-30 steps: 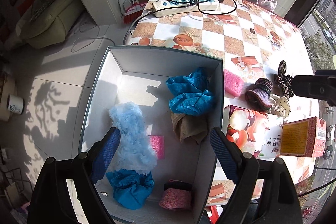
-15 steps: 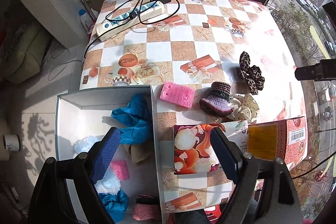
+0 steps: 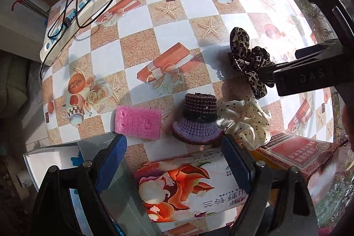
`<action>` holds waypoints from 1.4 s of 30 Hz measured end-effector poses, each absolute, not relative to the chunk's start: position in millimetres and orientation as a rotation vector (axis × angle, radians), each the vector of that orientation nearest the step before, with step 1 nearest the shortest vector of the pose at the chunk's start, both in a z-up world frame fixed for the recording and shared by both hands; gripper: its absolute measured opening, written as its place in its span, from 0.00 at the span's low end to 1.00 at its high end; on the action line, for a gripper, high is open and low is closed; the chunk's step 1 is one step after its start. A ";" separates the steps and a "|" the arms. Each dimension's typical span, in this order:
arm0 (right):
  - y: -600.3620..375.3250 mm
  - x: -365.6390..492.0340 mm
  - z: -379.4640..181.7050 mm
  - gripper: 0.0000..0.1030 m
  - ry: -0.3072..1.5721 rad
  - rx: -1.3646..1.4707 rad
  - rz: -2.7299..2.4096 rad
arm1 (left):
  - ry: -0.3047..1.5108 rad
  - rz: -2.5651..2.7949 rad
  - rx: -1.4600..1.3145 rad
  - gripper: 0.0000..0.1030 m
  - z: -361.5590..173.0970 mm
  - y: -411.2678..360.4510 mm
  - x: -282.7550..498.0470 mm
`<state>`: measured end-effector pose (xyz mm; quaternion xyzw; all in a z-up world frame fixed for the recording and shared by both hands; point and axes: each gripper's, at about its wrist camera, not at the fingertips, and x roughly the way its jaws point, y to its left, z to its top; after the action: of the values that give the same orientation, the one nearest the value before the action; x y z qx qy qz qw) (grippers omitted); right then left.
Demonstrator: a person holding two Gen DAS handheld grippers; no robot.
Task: Organize soft objects
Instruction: 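Grasp the knit hat with the left tool while the right tool grasps the leopard scrunchie, then lift the knit hat and leopard scrunchie off the table with both tools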
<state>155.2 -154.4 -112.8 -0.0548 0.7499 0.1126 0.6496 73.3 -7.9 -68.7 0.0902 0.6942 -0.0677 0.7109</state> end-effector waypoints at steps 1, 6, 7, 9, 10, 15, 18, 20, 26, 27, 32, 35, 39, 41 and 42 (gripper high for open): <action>-151.2 157.1 -119.2 0.99 1.710 -0.132 0.267 | 1.556 -0.154 0.203 0.87 -75.3 -10.4 76.0; -143.3 162.2 -142.5 0.99 1.708 -0.156 0.295 | 1.626 -0.171 0.224 0.87 -102.6 -19.3 86.3; -141.1 161.9 -146.1 0.99 1.706 -0.170 0.303 | 1.639 -0.175 0.223 0.87 -106.9 -20.8 87.9; -136.5 160.2 -151.9 0.90 1.698 -0.209 0.314 | 1.663 -0.160 0.234 0.87 -114.1 -23.2 90.4; -134.8 158.8 -154.3 0.83 1.702 -0.225 0.320 | 1.667 -0.152 0.246 0.87 -116.6 -24.7 91.3; -140.8 147.7 -152.6 0.42 1.680 -0.223 0.348 | 1.703 -0.177 0.250 0.87 -130.0 -32.6 96.9; -162.8 138.6 -144.7 0.40 1.672 -0.125 0.337 | 1.742 -0.171 0.257 0.82 -142.4 -34.8 101.4; -179.8 133.9 -137.8 0.40 1.663 -0.055 0.327 | 1.786 -0.175 0.240 0.68 -152.3 -33.7 103.8; -217.5 121.7 -111.0 0.40 1.593 0.073 0.291 | 1.744 -0.188 0.205 0.37 -142.6 -30.2 107.6; -225.1 118.5 -107.2 0.40 1.584 0.094 0.280 | 1.720 -0.178 0.213 0.37 -136.9 -30.6 107.8; -254.5 112.7 -92.5 0.40 1.562 0.193 0.204 | 1.584 -0.152 0.221 0.37 -97.9 -43.9 117.6; -268.1 107.8 -81.8 0.40 1.549 0.217 0.164 | 1.519 -0.169 0.246 0.37 -78.4 -61.9 122.2; -281.6 98.1 -66.7 0.40 1.513 0.206 0.109 | 1.440 -0.224 0.310 0.37 -55.1 -99.4 122.9; -285.5 91.6 -61.2 0.40 1.490 0.183 0.078 | 1.408 -0.257 0.344 0.37 -44.6 -117.2 126.3; -289.9 87.8 -57.9 0.40 1.483 0.181 0.068 | 1.393 -0.270 0.361 0.37 -40.3 -125.7 123.7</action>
<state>87.8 -289.9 -57.9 0.0825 0.6743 0.0308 0.7331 123.7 -125.7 -40.3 0.1647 0.6359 -0.1233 0.7438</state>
